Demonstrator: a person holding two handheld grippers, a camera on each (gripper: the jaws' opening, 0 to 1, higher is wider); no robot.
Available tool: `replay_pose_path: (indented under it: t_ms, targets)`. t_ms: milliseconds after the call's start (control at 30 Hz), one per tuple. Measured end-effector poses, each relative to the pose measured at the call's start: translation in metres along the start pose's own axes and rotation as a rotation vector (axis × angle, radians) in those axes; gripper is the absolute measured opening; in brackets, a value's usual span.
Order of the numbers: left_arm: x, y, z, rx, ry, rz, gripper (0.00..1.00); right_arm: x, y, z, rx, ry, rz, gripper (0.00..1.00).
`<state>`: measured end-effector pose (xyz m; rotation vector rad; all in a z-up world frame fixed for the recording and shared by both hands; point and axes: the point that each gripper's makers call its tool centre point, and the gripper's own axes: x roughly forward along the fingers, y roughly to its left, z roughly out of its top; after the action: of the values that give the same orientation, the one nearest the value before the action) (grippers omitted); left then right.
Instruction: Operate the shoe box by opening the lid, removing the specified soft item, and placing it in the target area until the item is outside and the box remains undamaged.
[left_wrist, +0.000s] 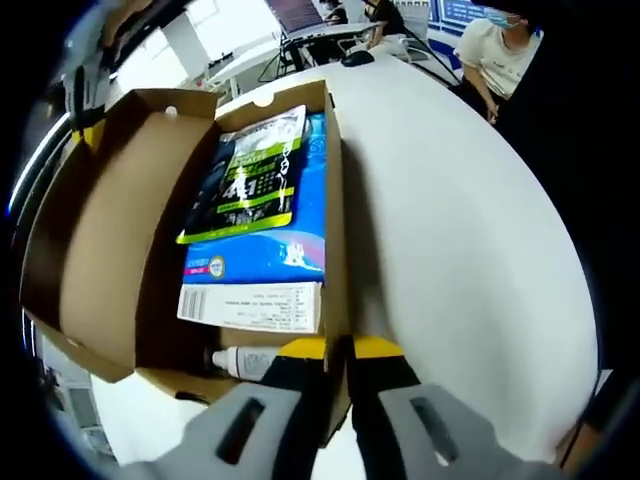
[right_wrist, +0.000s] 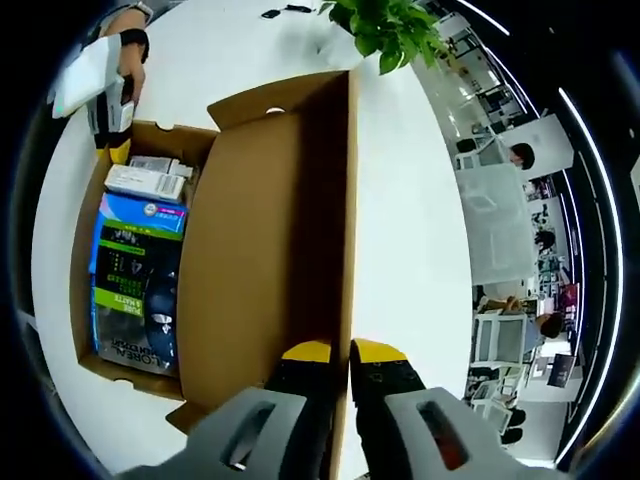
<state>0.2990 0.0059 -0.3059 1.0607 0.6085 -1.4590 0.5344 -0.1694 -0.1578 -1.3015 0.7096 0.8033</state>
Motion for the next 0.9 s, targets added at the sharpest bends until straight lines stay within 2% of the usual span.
replay_pose_path:
  t_ms: [333,733,900]
  targets:
    - [-0.001,0.001,0.0,-0.058,-0.009,0.003,0.06,0.011,-0.002,-0.002,0.027,0.006,0.045,0.03]
    - [-0.002,0.002,0.0,-0.013,-0.016,-0.019,0.05,0.017,0.008,-0.002,0.04,0.0,0.09,0.03]
    - [-0.003,0.004,0.0,-0.038,-0.023,-0.032,0.04,0.021,0.01,-0.002,0.048,-0.008,0.111,0.04]
